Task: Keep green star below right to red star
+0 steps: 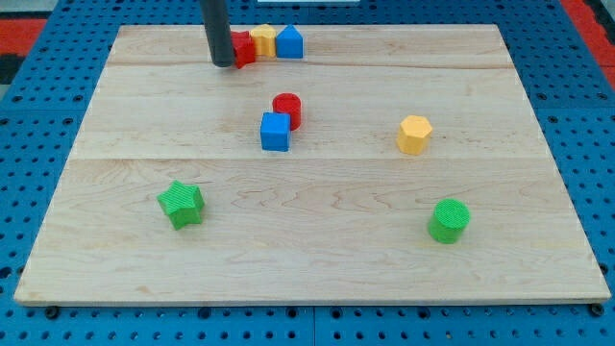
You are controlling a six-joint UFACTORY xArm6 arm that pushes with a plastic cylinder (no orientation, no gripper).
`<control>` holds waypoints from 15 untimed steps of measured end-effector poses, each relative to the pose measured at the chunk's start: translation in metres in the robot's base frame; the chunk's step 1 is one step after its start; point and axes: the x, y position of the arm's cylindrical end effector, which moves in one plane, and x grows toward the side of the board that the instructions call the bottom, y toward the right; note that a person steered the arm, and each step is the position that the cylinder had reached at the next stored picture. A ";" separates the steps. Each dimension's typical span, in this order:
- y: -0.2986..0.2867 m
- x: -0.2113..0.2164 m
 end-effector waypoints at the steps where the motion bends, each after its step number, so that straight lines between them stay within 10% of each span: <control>1: 0.009 0.002; 8: -0.078 0.296; 15: -0.009 0.124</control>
